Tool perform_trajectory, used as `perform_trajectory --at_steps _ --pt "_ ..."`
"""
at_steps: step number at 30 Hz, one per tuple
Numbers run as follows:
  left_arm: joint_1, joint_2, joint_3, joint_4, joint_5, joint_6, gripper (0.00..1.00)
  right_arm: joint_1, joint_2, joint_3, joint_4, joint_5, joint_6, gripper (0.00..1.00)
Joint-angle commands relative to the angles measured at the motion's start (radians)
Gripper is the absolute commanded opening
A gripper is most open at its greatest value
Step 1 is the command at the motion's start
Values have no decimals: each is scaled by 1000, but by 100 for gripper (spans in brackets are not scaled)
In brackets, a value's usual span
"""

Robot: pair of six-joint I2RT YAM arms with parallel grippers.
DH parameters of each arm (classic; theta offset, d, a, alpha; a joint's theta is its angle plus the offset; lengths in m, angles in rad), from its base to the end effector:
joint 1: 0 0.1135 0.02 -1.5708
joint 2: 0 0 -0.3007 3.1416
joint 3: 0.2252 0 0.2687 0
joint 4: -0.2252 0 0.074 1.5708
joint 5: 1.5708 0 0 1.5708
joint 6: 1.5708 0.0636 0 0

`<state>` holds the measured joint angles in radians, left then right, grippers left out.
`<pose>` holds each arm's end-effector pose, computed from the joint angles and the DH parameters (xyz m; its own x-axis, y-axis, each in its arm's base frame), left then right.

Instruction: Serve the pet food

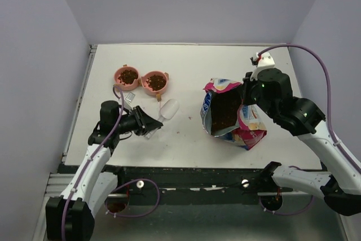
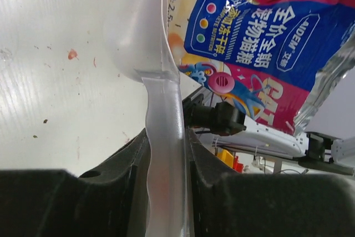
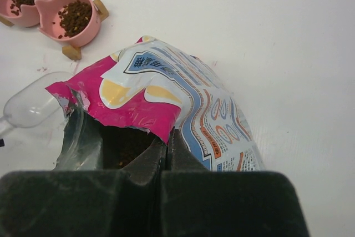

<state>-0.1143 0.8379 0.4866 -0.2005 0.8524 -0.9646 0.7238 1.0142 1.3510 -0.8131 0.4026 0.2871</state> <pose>0.1774 -0.0686 0.2425 -0.8819 -0.4432 -0.1608 -0.0223 0.3800 -0.9247 0.1711 0.1179 0.4512 -0.4281 -0.0307 -0.9032 -0.2368 0.9683 0.0794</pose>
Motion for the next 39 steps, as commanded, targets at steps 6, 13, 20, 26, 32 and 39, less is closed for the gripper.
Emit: perform_trajectory --at_steps 6,13,20,26,32,39 --pt "-76 -66 -172 185 20 -68 0 5 -3 80 147 -38 21 1" --pt "-90 20 -252 267 -10 -51 0 3 -8 77 141 -48 40 1" --pt "-91 112 -250 138 -82 -2 0 3 -20 62 137 -59 63 1" --pt "-91 150 -224 23 -150 41 0 5 -26 50 132 -64 78 1" --pt "-91 219 -135 -169 -259 112 23 3 -19 66 129 -64 70 1" --pt "-91 299 -72 -257 -312 161 48 5 -22 57 129 -67 67 0"
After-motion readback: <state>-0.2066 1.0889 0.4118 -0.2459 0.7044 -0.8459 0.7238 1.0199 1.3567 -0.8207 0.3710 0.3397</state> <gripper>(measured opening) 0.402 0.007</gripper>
